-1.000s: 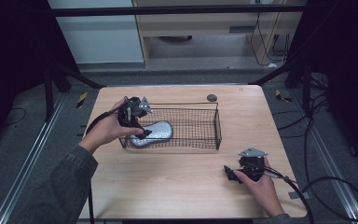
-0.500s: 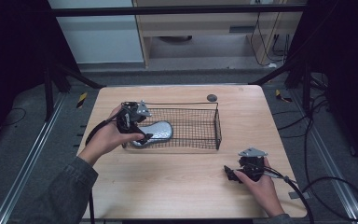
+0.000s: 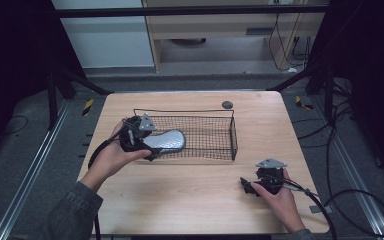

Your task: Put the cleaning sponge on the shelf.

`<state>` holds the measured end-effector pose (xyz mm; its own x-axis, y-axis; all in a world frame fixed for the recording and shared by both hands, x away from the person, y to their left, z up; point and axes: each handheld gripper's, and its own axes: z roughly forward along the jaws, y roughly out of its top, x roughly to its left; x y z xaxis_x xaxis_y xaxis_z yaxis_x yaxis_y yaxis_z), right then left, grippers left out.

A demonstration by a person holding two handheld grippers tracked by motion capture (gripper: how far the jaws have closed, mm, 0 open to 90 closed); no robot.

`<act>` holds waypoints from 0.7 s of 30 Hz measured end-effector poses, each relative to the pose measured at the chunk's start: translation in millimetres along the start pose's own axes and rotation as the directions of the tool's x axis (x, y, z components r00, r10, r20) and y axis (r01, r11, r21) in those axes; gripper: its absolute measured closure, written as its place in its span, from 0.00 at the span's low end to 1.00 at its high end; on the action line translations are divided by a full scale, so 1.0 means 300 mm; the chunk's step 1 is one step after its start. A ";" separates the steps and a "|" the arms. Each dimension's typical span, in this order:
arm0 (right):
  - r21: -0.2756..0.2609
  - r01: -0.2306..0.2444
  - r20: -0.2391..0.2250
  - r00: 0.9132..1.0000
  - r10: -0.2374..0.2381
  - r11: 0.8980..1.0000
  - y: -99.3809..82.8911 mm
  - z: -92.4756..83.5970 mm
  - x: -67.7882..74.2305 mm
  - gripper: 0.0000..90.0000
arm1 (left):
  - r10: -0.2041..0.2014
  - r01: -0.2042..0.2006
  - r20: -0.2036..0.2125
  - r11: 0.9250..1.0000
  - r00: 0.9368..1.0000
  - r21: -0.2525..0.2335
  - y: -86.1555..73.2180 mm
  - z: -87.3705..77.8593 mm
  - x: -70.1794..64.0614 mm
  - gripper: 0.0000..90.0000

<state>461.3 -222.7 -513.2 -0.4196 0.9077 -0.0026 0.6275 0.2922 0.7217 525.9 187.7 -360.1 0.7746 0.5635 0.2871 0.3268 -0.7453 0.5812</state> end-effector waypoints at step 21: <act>0.000 0.000 0.001 1.000 0.000 1.000 -0.001 -0.001 0.000 0.00 | -0.056 0.052 -0.058 0.997 0.997 -0.062 -0.118 -0.068 -0.071 0.06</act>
<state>460.9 -222.8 -513.3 -0.4188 0.9081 -0.0031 0.6273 0.2918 0.7220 486.8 209.3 -371.3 0.7227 0.6237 0.2978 0.3323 -0.6914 0.6415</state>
